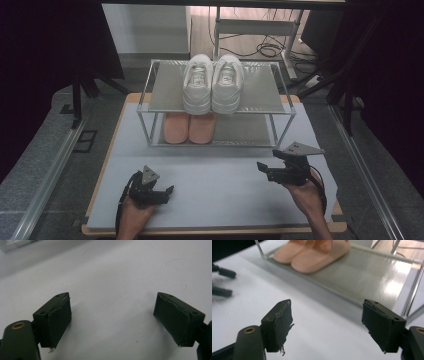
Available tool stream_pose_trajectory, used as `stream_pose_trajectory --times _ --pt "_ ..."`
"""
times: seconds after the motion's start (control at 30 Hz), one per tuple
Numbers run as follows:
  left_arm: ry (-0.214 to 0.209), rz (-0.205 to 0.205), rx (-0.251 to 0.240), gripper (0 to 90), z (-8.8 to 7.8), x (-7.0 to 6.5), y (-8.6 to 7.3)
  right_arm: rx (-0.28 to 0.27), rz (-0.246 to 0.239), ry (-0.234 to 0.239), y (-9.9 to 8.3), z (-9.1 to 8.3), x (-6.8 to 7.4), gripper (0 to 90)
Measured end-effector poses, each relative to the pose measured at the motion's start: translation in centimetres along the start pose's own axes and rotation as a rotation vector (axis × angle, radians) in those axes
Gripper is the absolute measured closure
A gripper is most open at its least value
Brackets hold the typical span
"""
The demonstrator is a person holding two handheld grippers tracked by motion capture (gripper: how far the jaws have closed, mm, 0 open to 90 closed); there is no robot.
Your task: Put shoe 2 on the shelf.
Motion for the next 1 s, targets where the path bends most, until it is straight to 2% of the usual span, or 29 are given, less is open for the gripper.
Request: stream_pose_trajectory --times 0.27,0.5,0.63,0.77,0.8,1.0 --pt "0.0 0.006 0.002 14.7 0.0 0.0 0.0 0.064 -0.024 -0.029 -3.5 1.0 -0.2 16.0" --pt "0.001 0.008 0.001 14.7 0.0 0.0 0.0 0.119 -0.01 -0.052 -7.0 2.5 -0.6 13.8" --pt "0.001 0.008 0.001 14.7 0.0 0.0 0.0 0.142 -0.003 -0.065 -8.4 3.2 -0.8 13.4" --pt "0.003 0.009 0.0 14.7 0.0 0.0 0.0 0.177 -0.008 -0.055 -9.6 4.0 -0.6 11.3" --pt "0.003 0.01 -0.001 14.7 0.0 0.0 0.0 0.177 -0.022 -0.063 -9.5 4.0 -0.4 11.1" --pt "0.006 0.012 -0.002 14.7 0.0 -0.1 0.0 0.176 -0.019 -0.062 -9.6 4.1 -0.4 10.8"
Point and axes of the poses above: each handheld gripper's, and its own axes: z roughly forward along the jaws, y roughly out of its top, x roughly to its left, the point moved 4 cm from there along z, roughly forward along the jaws, and after that the axes turned 6 degrees about -x, right-handed, at the moved point
